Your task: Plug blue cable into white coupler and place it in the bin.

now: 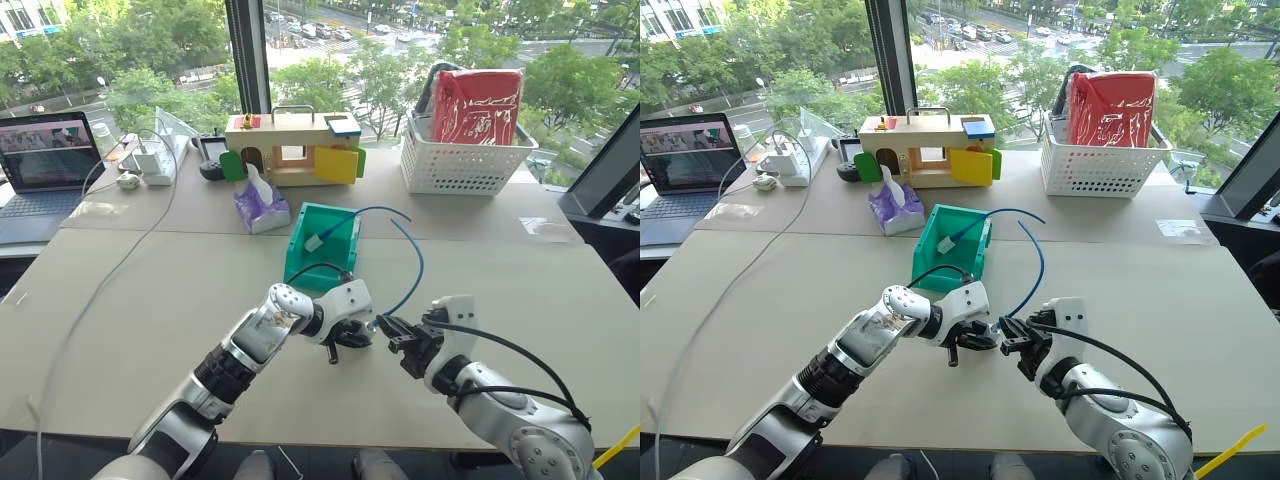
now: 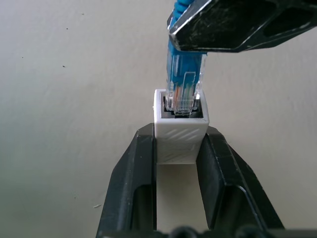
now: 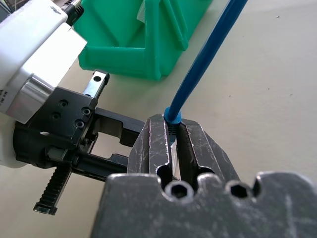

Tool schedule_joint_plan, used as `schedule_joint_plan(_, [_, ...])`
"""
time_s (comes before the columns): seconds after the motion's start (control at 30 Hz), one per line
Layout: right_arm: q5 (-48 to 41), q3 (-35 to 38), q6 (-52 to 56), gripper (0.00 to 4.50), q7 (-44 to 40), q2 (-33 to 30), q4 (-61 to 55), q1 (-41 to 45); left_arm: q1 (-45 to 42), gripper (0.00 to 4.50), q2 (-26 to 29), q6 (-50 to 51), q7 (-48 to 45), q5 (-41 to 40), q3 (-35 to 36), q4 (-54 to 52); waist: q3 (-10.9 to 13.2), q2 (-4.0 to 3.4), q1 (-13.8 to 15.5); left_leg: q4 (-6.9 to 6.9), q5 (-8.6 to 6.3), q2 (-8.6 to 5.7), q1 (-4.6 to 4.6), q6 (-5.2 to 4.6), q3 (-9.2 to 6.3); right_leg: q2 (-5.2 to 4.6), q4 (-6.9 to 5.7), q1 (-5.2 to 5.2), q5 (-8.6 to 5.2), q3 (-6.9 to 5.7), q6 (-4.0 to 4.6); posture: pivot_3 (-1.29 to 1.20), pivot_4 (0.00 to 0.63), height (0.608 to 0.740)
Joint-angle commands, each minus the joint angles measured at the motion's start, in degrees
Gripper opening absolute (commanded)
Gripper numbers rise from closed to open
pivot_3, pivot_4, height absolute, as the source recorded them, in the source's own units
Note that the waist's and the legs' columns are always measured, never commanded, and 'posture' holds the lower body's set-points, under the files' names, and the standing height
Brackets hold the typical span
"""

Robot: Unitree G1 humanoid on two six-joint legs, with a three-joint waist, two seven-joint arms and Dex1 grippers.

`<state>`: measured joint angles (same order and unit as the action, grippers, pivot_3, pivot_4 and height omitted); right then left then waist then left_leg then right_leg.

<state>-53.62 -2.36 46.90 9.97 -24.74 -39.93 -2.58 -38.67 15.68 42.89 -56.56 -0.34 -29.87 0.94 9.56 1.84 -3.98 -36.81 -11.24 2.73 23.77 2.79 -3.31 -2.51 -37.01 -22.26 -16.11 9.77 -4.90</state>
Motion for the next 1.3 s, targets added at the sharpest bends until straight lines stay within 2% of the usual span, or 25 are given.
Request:
schedule_joint_plan(0.03, [0.88,-4.1,6.81,0.0,0.61,-0.3,1.26,-0.92,-0.07,0.64,0.11,1.38,0.24,-0.35,-1.28,-1.23,-0.03,0.0,-0.04,0.0,0.0,0.0,-0.01,0.0,0.0,0.0,0.0,0.0,0.0,0.0,0.0,0.0,0.15,0.734])
schedule_joint_plan(0.5, [0.92,-5.55,10.52,0.0,0.58,5.36,4.27,-1.59,2.12,0.64,2.85,5.01,0.8,-1.28,-1.91,-6.42,-0.38,0.15,-1.09,0.16,0.0,0.08,-0.18,0.0,0.0,0.07,-0.01,0.03,-0.07,0.0,0.1,0.0,0.15,0.734])
schedule_joint_plan(0.77, [5.88,-8.42,12.85,0.0,0.76,4.57,3.52,-0.11,3.04,0.64,3.94,7.42,1.2,-2.07,-2.14,-8.99,-0.81,0.42,-1.55,0.43,0.0,0.08,-0.38,0.0,0.0,0.07,-0.01,0.07,-0.18,0.0,0.24,0.0,0.15,0.734])
schedule_joint_plan(1.03, [5.68,-6.95,13.17,0.0,-0.35,6.15,3.48,-1.36,2.8,0.64,3.73,7.58,1.55,-2.73,-2.65,-8.9,-1.11,0.7,-1.58,0.82,0.0,0.09,-0.61,0.0,0.0,0.08,-0.01,0.1,-0.35,0.0,0.39,0.0,0.15,0.734])
schedule_joint_plan(1.3, [5.46,-4.36,12.35,0.0,-0.96,6.3,3.08,-1.07,3.15,0.64,4.81,3.32,2.78,-1.26,-2.53,-6.12,-1.13,0.73,-1.39,0.81,0.0,0.08,-0.6,0.0,0.0,0.07,-0.01,0.1,-0.37,0.0,0.38,0.0,0.15,0.734])
